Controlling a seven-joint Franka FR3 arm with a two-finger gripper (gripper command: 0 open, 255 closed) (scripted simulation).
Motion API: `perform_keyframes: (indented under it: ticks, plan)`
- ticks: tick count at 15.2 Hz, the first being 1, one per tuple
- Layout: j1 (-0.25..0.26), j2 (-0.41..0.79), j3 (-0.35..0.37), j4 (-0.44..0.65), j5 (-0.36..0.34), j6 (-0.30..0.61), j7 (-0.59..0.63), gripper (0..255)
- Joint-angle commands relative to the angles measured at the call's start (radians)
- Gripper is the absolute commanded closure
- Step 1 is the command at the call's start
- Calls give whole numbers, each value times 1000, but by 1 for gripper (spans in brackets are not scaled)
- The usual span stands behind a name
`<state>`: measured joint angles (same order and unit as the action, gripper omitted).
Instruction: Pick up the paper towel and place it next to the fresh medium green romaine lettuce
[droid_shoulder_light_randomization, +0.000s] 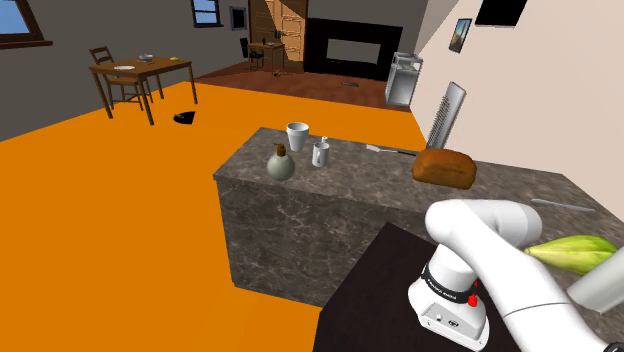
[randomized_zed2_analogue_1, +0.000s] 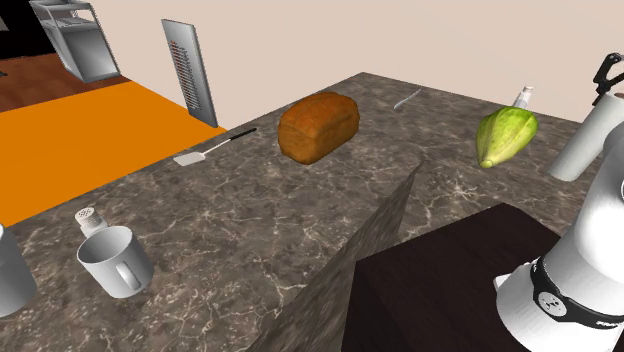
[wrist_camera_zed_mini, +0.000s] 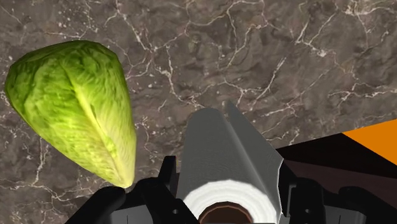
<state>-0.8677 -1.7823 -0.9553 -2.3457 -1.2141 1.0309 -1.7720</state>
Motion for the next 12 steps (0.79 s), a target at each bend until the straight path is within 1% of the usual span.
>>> perform_keyframes:
  ticks: [1, 4, 11, 12]
  plan:
    - [-28, -1, -29, -23, -11, 25, -11, 255]
    - [-62, -1, -70, -51, -30, 59, -25, 255]
    - [-62, -1, -70, -51, -30, 59, -25, 255]
    - [-62, -1, -70, -51, -30, 59, -25, 0]
